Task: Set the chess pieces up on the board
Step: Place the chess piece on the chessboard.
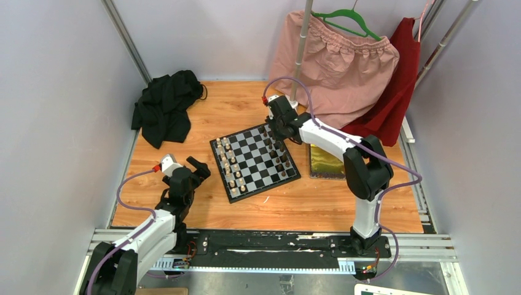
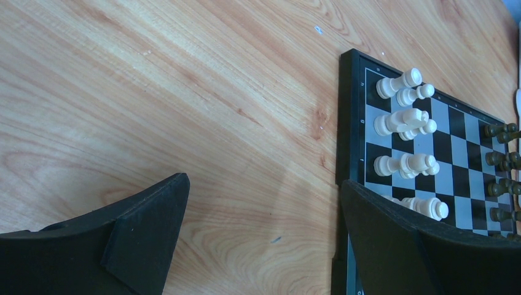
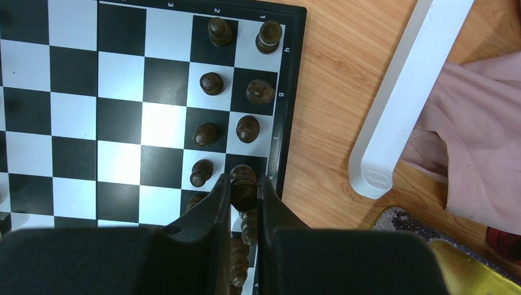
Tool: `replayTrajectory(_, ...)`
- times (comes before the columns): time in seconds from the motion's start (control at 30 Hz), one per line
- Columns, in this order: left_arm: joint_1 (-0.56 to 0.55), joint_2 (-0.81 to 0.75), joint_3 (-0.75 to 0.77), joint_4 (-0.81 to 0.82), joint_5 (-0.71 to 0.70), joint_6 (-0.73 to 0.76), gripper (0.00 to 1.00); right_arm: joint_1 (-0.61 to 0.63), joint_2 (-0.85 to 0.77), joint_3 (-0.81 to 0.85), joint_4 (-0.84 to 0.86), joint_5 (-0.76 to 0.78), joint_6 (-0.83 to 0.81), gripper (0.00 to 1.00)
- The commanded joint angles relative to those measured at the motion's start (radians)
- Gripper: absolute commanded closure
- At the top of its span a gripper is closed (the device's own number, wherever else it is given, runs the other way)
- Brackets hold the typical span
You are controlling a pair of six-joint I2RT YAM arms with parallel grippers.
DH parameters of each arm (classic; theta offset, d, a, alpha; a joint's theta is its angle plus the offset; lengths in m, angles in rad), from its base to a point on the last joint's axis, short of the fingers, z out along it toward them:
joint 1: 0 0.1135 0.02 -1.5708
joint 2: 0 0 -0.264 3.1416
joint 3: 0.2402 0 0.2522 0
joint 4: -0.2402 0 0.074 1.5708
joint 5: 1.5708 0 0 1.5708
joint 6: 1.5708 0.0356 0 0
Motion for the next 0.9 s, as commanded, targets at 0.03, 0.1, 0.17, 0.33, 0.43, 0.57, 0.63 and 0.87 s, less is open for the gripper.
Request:
replayTrajectory(0.03,0.004,-0.004,0.011,0.024,-0.002,0.0,0.0,0.023,0.029,0.013,-0.009,0.028,-0.019,1.0)
replayTrajectory(0.1,0.004,-0.005,0.011,0.024,-0.002,0.0,0.0,0.026,0.031,0.009,-0.004,0.031,-0.021,1.0)
replayTrajectory(0.17,0.004,-0.005,0.011,0.024,-0.002,0.0,0.0,0.027,0.033,0.004,0.0,0.033,-0.026,1.0)
replayTrajectory(0.33,0.004,-0.005,0.01,0.024,-0.002,0.0,0.0,0.028,0.035,-0.019,0.029,0.034,-0.036,1.0)
replayTrajectory(0.43,0.004,-0.004,0.011,0.024,-0.002,0.0,0.0,0.029,0.038,-0.029,0.037,0.037,-0.038,1.0)
replayTrajectory(0.57,0.004,-0.004,0.011,0.024,-0.002,-0.001,0.0,0.028,0.042,-0.036,0.043,0.041,-0.038,1.0)
replayTrajectory(0.63,0.004,-0.004,0.011,0.024,-0.002,-0.001,0.0,0.029,0.044,-0.04,0.045,0.043,-0.038,1.0)
replayTrajectory(0.87,0.004,-0.003,0.011,0.025,-0.002,-0.001,0.0,0.029,0.047,-0.049,0.053,0.043,-0.04,1.0)
